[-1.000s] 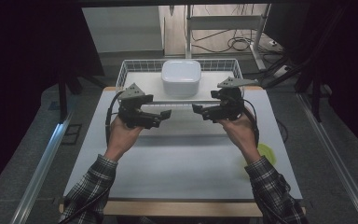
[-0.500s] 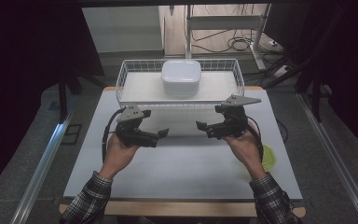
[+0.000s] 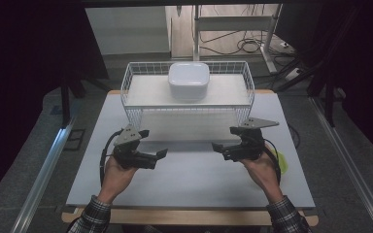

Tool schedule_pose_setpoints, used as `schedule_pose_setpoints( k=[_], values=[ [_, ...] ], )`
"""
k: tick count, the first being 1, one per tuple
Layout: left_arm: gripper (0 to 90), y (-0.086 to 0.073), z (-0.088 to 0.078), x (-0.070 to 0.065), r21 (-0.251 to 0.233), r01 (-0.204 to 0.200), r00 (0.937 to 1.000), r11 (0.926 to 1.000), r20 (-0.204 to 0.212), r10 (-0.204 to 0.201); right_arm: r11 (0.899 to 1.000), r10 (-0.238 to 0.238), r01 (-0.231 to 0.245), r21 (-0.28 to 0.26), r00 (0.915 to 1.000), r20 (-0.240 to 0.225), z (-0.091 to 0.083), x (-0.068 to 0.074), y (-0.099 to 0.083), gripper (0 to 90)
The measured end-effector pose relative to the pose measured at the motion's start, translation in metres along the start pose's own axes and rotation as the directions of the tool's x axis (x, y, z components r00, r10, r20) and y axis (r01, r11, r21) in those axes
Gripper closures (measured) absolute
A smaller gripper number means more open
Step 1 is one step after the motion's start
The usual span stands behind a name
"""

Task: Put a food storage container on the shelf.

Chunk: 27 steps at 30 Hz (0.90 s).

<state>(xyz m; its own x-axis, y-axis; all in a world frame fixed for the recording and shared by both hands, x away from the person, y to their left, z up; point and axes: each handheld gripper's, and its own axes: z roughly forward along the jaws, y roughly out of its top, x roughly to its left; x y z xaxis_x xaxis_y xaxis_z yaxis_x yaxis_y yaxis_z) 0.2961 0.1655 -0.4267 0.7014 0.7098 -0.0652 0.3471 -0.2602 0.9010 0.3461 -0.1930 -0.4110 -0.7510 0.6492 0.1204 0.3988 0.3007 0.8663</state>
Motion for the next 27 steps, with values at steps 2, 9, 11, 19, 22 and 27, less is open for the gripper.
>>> schedule_pose_setpoints(
  k=[2,9,11,19,22,27],
  values=[
    [5.9,-0.005,-0.001,-0.003,0.009,-0.003,1.0000,1.0000,-0.001,0.003,1.000,0.004,-0.004,-0.002,0.9999,0.012,-0.003,0.001,-0.005,5.2],
    [5.8,-0.021,-0.002,-0.009,0.034,-0.018,0.9997,0.9993,-0.019,0.019,1.000,0.003,-0.004,0.012,0.9991,0.043,-0.008,0.002,-0.021,4.5],
    [6.0,-0.029,-0.003,-0.010,0.036,-0.014,0.9996,0.9993,-0.025,0.015,1.000,0.000,-0.001,0.023,0.9981,0.061,-0.008,0.005,-0.032,3.8],
    [6.0,-0.054,0.000,-0.014,0.069,-0.004,0.9996,0.9976,-0.029,0.006,0.998,-0.014,0.007,0.066,0.9942,0.107,-0.008,0.012,-0.047,2.7],
    [5.4,-0.064,0.002,-0.016,0.080,-0.001,0.9993,0.9968,-0.037,0.004,0.997,-0.015,0.006,0.072,0.9935,0.113,-0.008,0.016,-0.052,2.0],
    [3.2,-0.082,-0.003,-0.019,0.064,0.033,0.9959,0.9974,-0.086,-0.028,0.996,0.027,-0.035,0.087,0.9950,0.097,-0.007,0.019,-0.061,2.2]
  ],
)
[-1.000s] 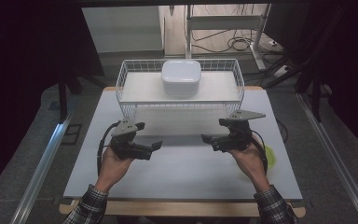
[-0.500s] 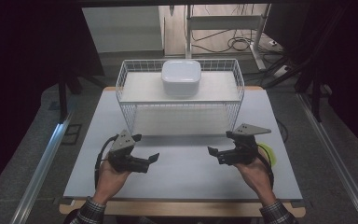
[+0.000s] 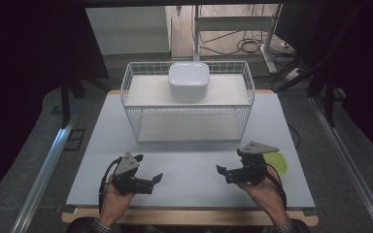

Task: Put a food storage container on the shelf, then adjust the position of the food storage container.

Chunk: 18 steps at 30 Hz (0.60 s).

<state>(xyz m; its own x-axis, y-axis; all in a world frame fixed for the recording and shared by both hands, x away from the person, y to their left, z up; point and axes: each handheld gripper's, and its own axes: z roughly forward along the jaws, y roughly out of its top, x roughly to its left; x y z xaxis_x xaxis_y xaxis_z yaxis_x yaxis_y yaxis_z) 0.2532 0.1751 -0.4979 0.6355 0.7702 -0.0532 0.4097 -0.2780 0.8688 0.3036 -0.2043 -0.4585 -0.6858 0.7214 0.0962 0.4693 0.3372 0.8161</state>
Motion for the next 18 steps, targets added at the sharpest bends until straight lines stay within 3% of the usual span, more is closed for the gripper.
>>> schedule_pose_setpoints(
  k=[3,9,18],
  values=[
    [3.1,-0.004,-0.002,0.001,0.002,0.004,0.9999,1.0000,-0.013,-0.004,1.000,-0.001,0.001,0.016,1.0000,0.001,0.001,0.001,-0.005,2.9],
    [3.1,-0.009,-0.007,0.004,-0.019,0.026,0.9992,0.9995,-0.028,-0.027,0.998,-0.015,0.013,0.057,0.9988,0.045,0.001,0.000,-0.016,6.7],
    [3.2,-0.010,-0.004,0.000,-0.006,-0.003,0.9997,1.0000,-0.025,0.003,0.997,-0.003,-0.003,0.083,0.9974,0.072,-0.008,-0.010,-0.019,16.5]
  ],
)
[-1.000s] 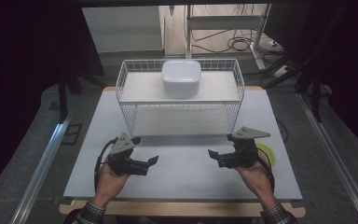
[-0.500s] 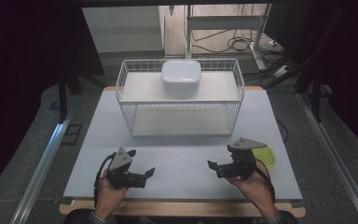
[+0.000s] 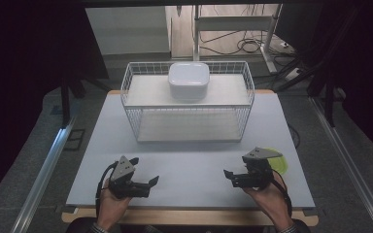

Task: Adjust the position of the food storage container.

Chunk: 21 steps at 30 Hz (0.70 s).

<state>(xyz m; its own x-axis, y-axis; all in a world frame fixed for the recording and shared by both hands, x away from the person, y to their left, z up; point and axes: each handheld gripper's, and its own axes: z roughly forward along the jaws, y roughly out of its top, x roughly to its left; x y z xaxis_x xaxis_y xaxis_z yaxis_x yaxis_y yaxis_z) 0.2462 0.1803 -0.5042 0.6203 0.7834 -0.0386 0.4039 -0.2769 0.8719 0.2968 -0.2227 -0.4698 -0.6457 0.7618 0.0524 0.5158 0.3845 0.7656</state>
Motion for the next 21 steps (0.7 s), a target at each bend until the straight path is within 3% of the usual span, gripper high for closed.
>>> schedule_pose_setpoints(
  k=[13,17,21],
  values=[
    [3.6,-0.001,0.003,-0.003,0.013,-0.019,0.9998,0.9997,0.000,0.019,0.999,0.047,-0.045,-0.025,0.9953,0.085,-0.027,-0.030,-0.002,45.8],
    [3.6,-0.002,0.004,-0.004,0.020,-0.024,0.9997,0.9995,0.001,0.024,0.998,0.065,-0.060,-0.037,0.9857,0.156,-0.040,-0.047,-0.005,58.7],
    [3.6,-0.003,0.002,-0.005,0.022,-0.028,0.9996,0.9994,-0.005,0.028,0.996,0.081,-0.075,-0.038,0.9781,0.192,-0.045,-0.059,-0.006,66.7]
  ],
)
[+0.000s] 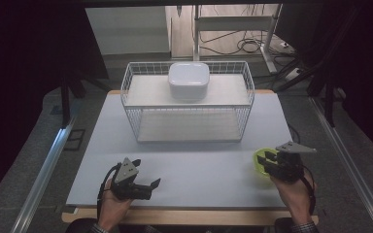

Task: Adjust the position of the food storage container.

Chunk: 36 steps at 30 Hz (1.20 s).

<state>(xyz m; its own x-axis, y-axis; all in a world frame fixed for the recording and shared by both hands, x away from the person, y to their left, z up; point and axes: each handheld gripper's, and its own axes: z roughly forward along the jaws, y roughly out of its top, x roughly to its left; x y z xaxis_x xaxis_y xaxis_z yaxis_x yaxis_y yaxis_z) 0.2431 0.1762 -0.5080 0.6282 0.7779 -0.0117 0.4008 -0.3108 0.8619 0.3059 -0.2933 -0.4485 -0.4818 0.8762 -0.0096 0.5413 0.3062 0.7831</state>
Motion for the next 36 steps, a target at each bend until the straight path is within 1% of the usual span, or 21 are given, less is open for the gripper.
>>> schedule_pose_setpoints(
  k=[2,3,4,7,8,10,13,14,15,18,20,24,26,32,35,36],
  values=[
    [3.7,-0.001,-0.001,0.000,-0.001,0.001,1.0000,1.0000,-0.002,-0.001,1.000,0.008,-0.008,0.007,0.9996,0.028,0.000,-0.008,0.000,70.7],
    [3.7,-0.001,-0.001,0.000,-0.002,0.003,1.0000,1.0000,-0.004,-0.003,1.000,0.025,-0.025,0.010,0.9985,0.049,0.000,-0.017,-0.002,74.6],
    [3.7,-0.001,-0.001,0.000,-0.002,0.002,1.0000,1.0000,-0.005,-0.002,1.000,0.025,-0.025,0.010,0.9985,0.049,0.000,-0.017,-0.002,74.6],
    [3.7,-0.001,-0.001,0.000,-0.004,0.004,1.0000,1.0000,-0.001,-0.004,0.999,0.046,-0.047,0.003,0.9952,0.086,-0.003,-0.030,-0.005,81.4],
    [3.7,-0.001,0.000,-0.001,-0.002,0.002,1.0000,1.0000,0.002,-0.002,0.998,0.063,-0.063,-0.004,0.9927,0.103,-0.006,-0.036,-0.007,84.3],
    [3.7,-0.001,0.000,-0.001,-0.001,-0.001,1.0000,1.0000,0.002,0.001,0.997,0.075,-0.075,-0.007,0.9904,0.116,-0.008,-0.043,-0.010,87.5],
    [3.7,-0.001,0.000,-0.002,-0.001,-0.007,1.0000,1.0000,0.007,0.007,0.996,0.088,-0.088,-0.004,0.9875,0.131,-0.009,-0.049,-0.013,89.2],
    [3.7,-0.001,0.001,-0.002,-0.002,-0.008,0.9999,1.0000,0.008,0.008,0.995,0.096,-0.097,0.004,0.9840,0.150,-0.009,-0.055,-0.016,89.4],
    [3.7,-0.001,0.001,-0.003,-0.002,-0.009,0.9999,1.0000,0.008,0.009,0.995,0.096,-0.097,0.004,0.9840,0.150,-0.009,-0.055,-0.016,89.4],
    [3.7,-0.001,0.002,-0.003,0.002,-0.011,0.9999,0.9999,0.011,0.011,0.993,0.110,-0.114,0.015,0.9814,0.158,-0.010,-0.061,-0.021,89.5],
    [3.7,-0.002,0.003,-0.004,0.006,-0.013,0.9998,0.9999,0.011,0.013,0.992,0.117,-0.124,0.034,0.9784,0.171,-0.009,-0.065,-0.026,89.5],
    [3.7,-0.002,0.003,-0.004,0.009,-0.013,0.9998,0.9999,0.014,0.013,0.990,0.122,-0.133,0.050,0.9777,0.170,-0.007,-0.067,-0.028,89.5],
    [3.7,-0.002,0.004,-0.004,0.013,-0.016,0.9997,0.9998,0.017,0.015,0.988,0.124,-0.137,0.068,0.9786,0.164,-0.004,-0.067,-0.030,89.5],
    [3.7,-0.002,0.005,-0.005,0.016,-0.016,0.9996,0.9998,0.024,0.015,0.986,0.132,-0.145,0.080,0.9798,0.150,-0.001,-0.065,-0.031,89.4],
    [3.7,-0.002,0.005,-0.005,0.020,-0.018,0.9995,0.9996,0.026,0.017,0.986,0.130,-0.143,0.091,0.9823,0.135,0.001,-0.062,-0.031,89.5],
    [3.7,-0.002,0.005,-0.005,0.021,-0.018,0.9995,0.9996,0.026,0.017,0.985,0.133,-0.144,0.094,0.9840,0.119,0.003,-0.058,-0.030,89.4]
  ],
)
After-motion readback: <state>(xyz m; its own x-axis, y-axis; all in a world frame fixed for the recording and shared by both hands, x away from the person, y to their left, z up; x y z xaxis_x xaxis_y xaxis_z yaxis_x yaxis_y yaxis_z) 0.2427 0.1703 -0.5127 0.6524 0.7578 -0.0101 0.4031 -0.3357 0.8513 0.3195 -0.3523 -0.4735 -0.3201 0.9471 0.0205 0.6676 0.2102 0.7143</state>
